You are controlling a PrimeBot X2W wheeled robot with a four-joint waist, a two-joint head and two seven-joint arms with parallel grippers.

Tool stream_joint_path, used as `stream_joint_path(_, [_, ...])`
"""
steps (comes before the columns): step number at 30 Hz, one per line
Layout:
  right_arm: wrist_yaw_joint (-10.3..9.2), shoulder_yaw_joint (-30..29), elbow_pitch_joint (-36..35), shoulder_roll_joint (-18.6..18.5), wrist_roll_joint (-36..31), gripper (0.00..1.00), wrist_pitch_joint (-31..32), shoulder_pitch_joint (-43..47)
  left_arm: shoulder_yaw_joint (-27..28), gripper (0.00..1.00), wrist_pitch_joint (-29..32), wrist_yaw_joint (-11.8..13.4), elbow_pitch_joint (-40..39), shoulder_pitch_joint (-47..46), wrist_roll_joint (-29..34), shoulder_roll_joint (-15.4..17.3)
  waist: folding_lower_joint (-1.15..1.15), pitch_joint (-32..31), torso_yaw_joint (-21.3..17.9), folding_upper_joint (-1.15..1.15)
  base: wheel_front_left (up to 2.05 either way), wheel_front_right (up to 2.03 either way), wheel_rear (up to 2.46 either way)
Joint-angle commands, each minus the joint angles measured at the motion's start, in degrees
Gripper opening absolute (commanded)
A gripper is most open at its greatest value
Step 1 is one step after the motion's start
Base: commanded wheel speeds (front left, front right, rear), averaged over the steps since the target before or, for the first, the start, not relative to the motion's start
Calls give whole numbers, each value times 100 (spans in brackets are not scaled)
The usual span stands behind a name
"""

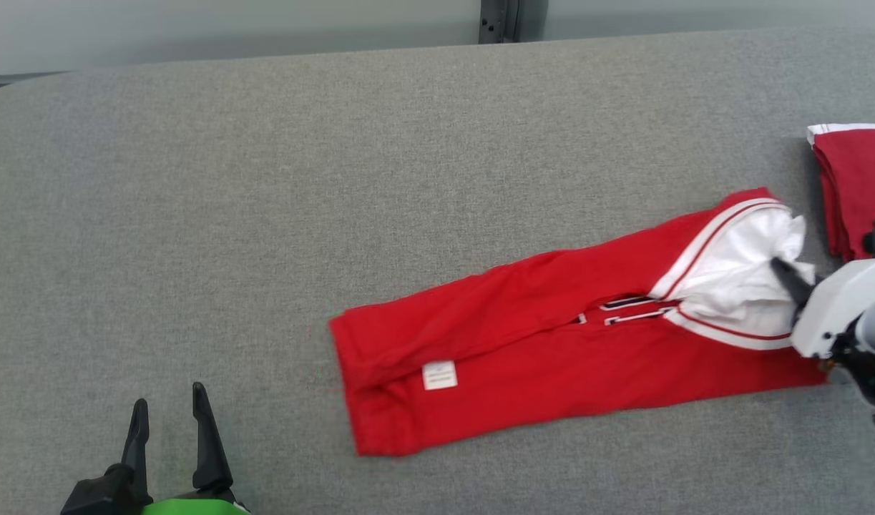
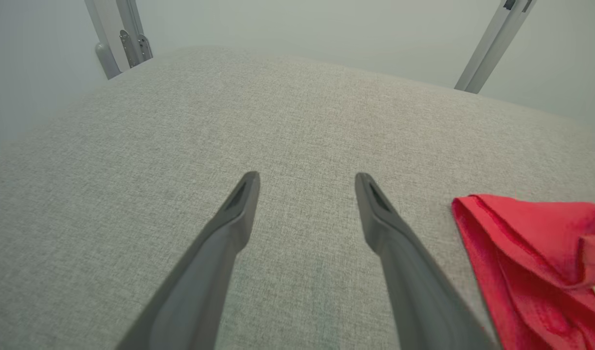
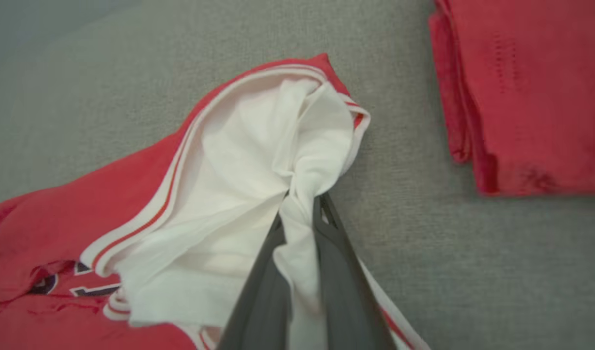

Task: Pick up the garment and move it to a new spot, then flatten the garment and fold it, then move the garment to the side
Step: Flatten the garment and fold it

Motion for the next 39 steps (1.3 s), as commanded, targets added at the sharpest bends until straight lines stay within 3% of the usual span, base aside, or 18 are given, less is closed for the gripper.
stream_joint_path(1, [-10,-86,-34,-238,155,0,-64,-83,-10,100,-16,-6,19,75,-33,-2,0,-157,-56,0,0,0,0])
stream_joint_path(6, [-7,-261,-251,-859,373,0,-121,27,-42,100,-16,11,47,196,-107,-2,0,-380,-41,0,0,0,0])
stream_joint_path(11, [-6,23,-1186,-915,479,0,12,336,-88,100,-16,60,23,342,-165,0,0,-505,-37,0,0,0,0])
stream_joint_path(14, [-5,333,-1795,-637,383,0,144,501,-119,100,-16,80,8,372,-183,0,0,-510,-38,0,0,0,0])
stream_joint_path(18, [-6,725,-2182,151,136,0,285,577,-245,100,-16,51,27,267,-202,0,0,-413,-34,0,0,0,0])
stream_joint_path(22, [-5,992,-2016,1109,-178,0,249,596,-385,100,-16,51,83,147,-134,2,0,-333,56,0,0,0,0])
stream_joint_path(27, [-5,1087,-1617,1874,-557,0,121,606,-453,100,-16,38,135,108,-88,2,0,-269,181,0,0,0,0])
stream_joint_path(32, [-5,1033,-1351,2264,-687,0,-17,539,-463,100,-16,47,185,107,-70,2,0,-243,237,0,0,0,0])
stream_joint_path(39, [-5,1197,-1197,2451,-761,0,21,490,-492,100,-16,43,260,75,-102,2,0,-238,227,0,0,0,0])
